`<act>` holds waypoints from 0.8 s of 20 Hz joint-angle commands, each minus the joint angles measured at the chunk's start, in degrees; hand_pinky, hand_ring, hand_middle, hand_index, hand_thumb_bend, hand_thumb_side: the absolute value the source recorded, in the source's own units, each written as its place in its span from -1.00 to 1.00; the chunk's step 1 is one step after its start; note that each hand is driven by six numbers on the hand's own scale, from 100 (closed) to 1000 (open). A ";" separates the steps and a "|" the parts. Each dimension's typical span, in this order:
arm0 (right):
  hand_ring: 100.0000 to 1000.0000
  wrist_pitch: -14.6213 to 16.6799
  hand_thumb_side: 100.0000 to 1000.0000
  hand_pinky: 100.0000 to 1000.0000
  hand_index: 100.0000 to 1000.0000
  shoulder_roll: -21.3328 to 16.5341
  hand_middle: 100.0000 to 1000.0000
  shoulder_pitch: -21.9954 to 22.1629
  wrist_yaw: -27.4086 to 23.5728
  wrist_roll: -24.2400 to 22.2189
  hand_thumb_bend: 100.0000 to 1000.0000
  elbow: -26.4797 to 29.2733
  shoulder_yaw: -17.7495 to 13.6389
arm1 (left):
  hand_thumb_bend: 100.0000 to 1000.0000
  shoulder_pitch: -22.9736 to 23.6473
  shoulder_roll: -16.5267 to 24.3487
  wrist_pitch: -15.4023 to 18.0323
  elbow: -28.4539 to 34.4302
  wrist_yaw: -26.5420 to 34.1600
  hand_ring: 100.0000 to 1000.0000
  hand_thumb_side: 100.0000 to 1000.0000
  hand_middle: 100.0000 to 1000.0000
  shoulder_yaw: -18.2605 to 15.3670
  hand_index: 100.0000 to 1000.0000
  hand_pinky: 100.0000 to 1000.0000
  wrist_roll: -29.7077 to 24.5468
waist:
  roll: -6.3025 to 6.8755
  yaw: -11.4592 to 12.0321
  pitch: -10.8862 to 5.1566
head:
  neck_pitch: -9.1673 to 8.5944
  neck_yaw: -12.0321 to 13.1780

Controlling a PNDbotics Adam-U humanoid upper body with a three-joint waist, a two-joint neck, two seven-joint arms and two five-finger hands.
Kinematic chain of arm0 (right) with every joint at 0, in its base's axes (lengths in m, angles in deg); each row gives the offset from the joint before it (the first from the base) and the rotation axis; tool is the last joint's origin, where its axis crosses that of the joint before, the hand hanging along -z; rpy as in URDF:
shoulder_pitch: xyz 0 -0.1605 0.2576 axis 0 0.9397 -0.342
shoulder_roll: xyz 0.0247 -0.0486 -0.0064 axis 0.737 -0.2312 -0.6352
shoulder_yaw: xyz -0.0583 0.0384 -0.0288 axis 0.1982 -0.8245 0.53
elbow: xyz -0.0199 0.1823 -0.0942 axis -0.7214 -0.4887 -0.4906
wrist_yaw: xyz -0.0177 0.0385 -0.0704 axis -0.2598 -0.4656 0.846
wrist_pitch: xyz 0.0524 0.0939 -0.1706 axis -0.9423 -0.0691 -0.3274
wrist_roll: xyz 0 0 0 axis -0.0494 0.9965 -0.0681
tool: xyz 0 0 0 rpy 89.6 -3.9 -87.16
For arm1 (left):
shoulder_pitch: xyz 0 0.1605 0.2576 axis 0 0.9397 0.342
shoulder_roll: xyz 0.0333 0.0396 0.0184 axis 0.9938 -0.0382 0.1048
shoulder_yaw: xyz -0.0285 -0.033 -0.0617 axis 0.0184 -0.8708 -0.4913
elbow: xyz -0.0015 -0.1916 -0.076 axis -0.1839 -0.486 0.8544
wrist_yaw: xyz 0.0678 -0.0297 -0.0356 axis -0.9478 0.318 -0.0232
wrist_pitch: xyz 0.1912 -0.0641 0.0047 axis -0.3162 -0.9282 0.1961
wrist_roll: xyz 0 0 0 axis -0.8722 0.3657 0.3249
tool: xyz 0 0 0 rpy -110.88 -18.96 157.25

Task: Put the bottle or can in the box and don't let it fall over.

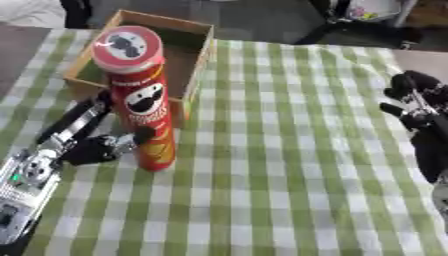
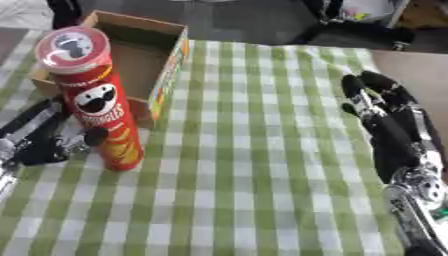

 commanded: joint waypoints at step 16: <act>0.49 -0.09 -0.60 0.41 0.41 -0.29 0.47 -0.57 -0.37 -0.56 -0.09 0.10 -0.04 | 0.09 -2.69 -1.24 -0.41 -0.50 1.97 1.00 0.31 0.72 0.40 0.82 1.00 1.72 | 0.01 -0.16 -0.68 | -0.83 0.25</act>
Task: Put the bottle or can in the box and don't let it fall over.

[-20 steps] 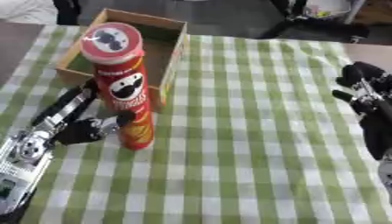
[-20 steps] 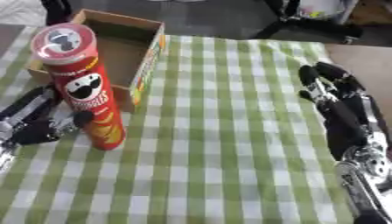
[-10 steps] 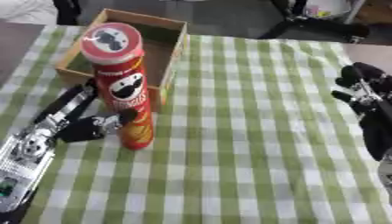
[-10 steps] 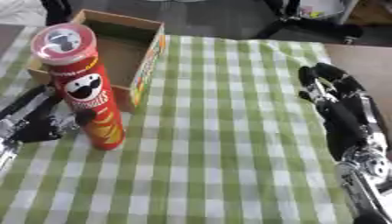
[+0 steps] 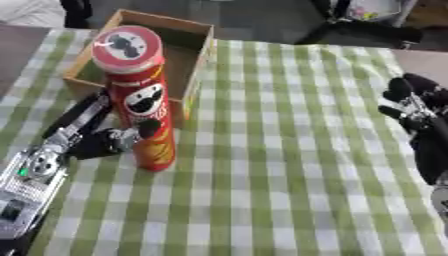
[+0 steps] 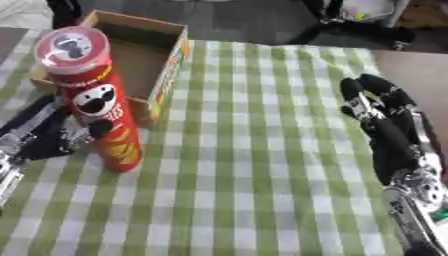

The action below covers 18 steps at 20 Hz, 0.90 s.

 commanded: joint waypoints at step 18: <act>0.48 -0.15 -0.62 0.41 0.41 -0.50 0.47 -0.65 -0.51 -0.62 -0.10 0.26 0.07 | 0.04 -2.78 -1.22 -0.49 -0.25 -0.19 1.00 0.21 0.66 0.19 0.74 0.94 1.64 | 0.00 -0.22 -0.87 | -0.70 0.46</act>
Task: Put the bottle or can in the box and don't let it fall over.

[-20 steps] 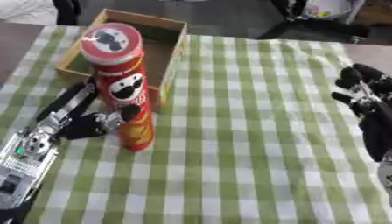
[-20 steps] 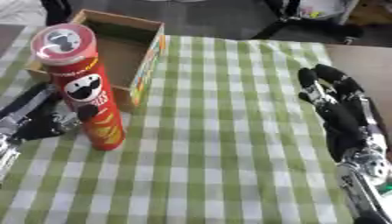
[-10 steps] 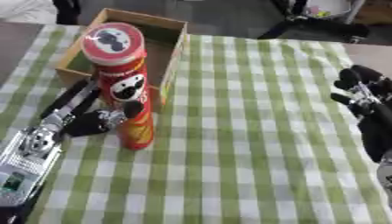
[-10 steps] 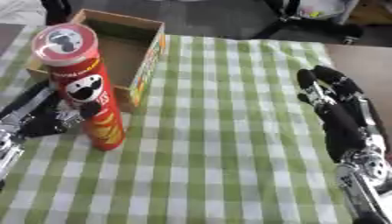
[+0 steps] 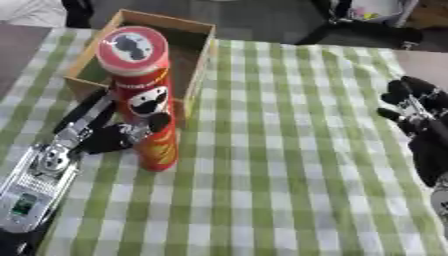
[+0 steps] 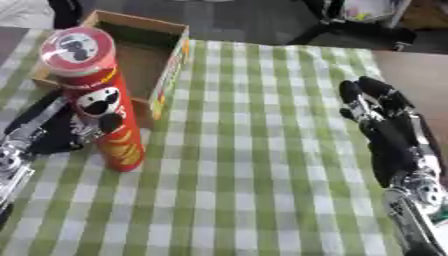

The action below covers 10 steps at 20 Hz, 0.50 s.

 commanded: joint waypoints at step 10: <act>0.48 0.05 -0.62 0.42 0.41 -0.52 0.46 -0.87 -0.30 -0.48 -0.10 0.57 -0.14 | -0.01 -2.04 -0.94 -0.73 -1.12 -0.98 1.00 0.12 0.61 0.25 0.70 0.88 1.28 | 0.15 -0.51 -0.85 | -0.91 0.43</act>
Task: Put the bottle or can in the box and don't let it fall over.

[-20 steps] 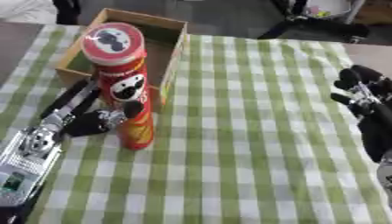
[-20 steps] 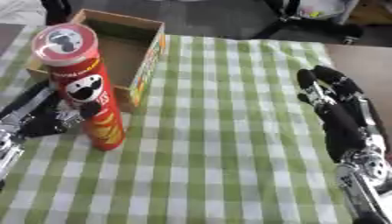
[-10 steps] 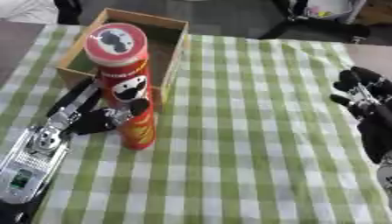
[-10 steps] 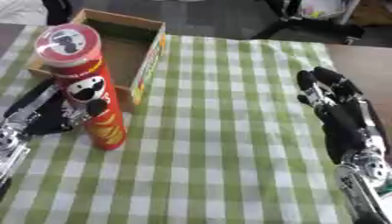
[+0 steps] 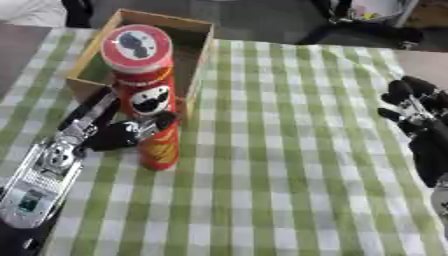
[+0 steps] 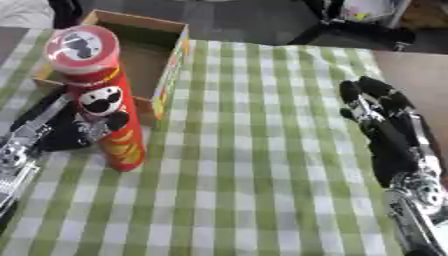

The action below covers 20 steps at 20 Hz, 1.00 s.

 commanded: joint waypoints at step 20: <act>0.47 -0.21 -0.65 0.42 0.40 -0.44 0.46 -0.60 -0.24 -0.60 -0.11 -0.05 -0.07 | -0.13 -0.95 -0.99 -0.68 0.66 2.59 0.63 -0.12 0.16 0.93 0.42 0.31 1.77 | 0.12 -0.25 -0.83 | -1.12 0.33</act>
